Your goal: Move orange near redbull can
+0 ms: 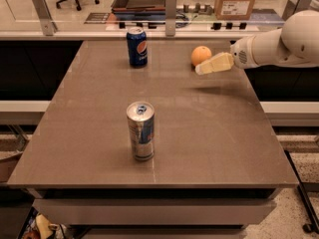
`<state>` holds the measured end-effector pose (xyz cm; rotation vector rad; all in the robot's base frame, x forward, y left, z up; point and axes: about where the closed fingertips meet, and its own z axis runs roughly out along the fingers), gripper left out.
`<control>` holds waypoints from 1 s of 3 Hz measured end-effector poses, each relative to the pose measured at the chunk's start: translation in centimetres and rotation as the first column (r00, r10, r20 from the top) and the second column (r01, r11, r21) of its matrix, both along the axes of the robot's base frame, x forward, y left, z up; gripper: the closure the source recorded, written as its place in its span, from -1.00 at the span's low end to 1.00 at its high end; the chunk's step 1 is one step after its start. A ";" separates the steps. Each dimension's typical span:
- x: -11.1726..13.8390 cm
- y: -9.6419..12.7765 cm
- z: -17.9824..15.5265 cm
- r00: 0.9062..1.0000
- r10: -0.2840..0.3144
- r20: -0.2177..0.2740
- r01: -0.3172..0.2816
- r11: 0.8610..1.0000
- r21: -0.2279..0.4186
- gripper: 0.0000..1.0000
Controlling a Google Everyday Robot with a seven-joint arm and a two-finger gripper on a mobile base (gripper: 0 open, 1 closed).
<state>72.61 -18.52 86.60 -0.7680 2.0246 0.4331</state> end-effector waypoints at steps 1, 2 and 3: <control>1.1 0.6 -0.2 0.999 0.017 0.031 -0.018 1.000 0.012 -1.00; 1.9 0.8 0.2 0.997 0.037 0.069 -0.038 0.999 0.014 -1.00; 2.7 1.5 0.2 0.994 0.062 0.087 -0.064 0.998 0.021 -1.00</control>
Offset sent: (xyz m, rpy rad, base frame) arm 0.0284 0.0045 0.0121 0.0142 -0.1238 0.0522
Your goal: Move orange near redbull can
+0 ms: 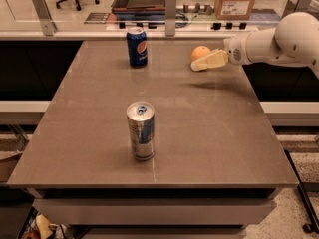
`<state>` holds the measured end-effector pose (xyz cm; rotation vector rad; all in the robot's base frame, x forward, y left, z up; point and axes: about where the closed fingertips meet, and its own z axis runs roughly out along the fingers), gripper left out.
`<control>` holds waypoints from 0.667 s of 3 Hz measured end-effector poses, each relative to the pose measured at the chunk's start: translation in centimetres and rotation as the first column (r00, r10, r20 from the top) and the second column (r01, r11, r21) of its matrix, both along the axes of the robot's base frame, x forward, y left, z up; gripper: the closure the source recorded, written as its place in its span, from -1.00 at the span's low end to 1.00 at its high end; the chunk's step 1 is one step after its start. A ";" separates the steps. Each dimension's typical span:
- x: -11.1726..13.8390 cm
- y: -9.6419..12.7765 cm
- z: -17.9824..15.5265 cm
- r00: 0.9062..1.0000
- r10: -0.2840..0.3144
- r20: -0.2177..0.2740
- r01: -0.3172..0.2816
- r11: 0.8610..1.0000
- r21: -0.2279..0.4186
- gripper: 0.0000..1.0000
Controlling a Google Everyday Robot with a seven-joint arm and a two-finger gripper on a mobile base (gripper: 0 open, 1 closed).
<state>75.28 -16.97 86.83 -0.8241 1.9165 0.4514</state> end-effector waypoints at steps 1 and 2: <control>0.6 0.9 -0.4 1.000 0.026 0.003 -0.026 1.000 0.014 -1.00; 1.1 2.1 -0.9 0.999 0.048 0.002 -0.048 0.998 0.027 -1.00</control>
Offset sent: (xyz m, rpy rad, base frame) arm 0.0165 0.0289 -0.0117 0.0406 -0.0057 0.0666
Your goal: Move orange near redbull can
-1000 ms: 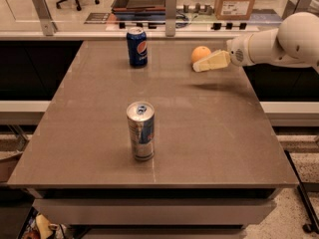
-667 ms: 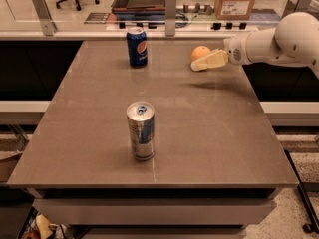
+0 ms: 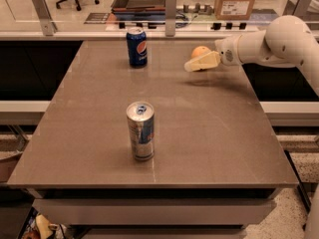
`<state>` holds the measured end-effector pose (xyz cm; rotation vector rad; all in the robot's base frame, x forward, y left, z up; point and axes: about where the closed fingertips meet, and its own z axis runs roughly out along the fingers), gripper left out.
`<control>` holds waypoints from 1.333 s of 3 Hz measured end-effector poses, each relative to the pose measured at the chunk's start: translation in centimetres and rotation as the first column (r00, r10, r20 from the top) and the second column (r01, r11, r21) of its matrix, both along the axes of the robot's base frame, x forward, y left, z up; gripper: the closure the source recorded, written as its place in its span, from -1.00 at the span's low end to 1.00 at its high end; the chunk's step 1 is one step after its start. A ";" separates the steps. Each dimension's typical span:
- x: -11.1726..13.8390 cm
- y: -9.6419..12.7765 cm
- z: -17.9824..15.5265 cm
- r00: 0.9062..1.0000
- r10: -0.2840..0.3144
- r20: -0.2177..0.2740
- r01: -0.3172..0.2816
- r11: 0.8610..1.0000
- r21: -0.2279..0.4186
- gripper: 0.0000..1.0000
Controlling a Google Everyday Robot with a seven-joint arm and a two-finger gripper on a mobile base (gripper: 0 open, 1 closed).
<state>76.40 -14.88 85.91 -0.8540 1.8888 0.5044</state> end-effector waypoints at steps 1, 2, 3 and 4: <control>0.0 0.3 -0.2 1.000 0.004 -0.002 -0.004 1.000 0.001 -0.68; 0.1 0.6 -0.3 1.000 0.009 -0.005 -0.009 1.000 0.002 -0.21; 0.1 0.9 -0.5 1.000 0.013 -0.007 -0.013 1.000 0.003 0.25; 0.2 1.2 -0.7 1.000 0.017 -0.010 -0.017 1.000 0.003 0.72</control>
Offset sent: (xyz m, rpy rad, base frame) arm 0.0004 0.0026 -0.0016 0.0008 0.0022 0.0037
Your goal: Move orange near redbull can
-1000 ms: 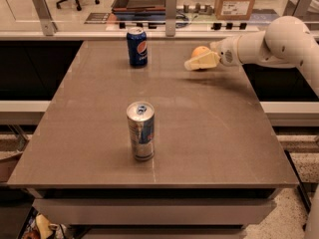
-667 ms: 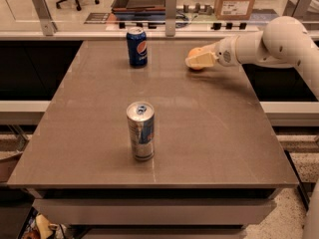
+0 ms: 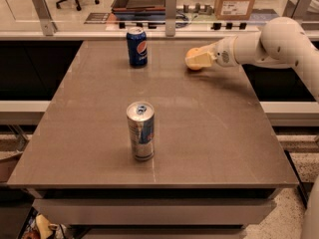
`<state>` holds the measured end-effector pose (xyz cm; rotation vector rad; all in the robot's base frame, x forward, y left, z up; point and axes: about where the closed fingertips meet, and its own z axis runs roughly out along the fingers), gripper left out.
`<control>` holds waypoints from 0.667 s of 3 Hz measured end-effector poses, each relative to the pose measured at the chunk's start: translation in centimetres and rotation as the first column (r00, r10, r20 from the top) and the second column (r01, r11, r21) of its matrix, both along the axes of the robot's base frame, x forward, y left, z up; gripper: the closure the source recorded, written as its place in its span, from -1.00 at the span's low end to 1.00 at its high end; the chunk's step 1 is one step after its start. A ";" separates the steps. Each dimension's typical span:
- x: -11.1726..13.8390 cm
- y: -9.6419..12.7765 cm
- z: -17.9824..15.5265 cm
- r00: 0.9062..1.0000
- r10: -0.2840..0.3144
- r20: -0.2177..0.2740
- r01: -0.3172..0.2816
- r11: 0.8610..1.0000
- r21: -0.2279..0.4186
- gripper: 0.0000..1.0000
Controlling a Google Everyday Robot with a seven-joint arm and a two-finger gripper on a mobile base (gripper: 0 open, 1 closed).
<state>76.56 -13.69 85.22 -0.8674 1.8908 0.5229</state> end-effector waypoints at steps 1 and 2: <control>0.0 0.3 -0.2 1.000 0.004 -0.002 -0.004 1.000 0.001 1.00; -0.2 0.3 0.1 0.999 0.037 0.001 -0.037 0.998 0.044 1.00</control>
Offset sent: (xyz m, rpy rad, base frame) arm -0.0074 -0.0037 0.0083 0.1093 -0.0113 0.0795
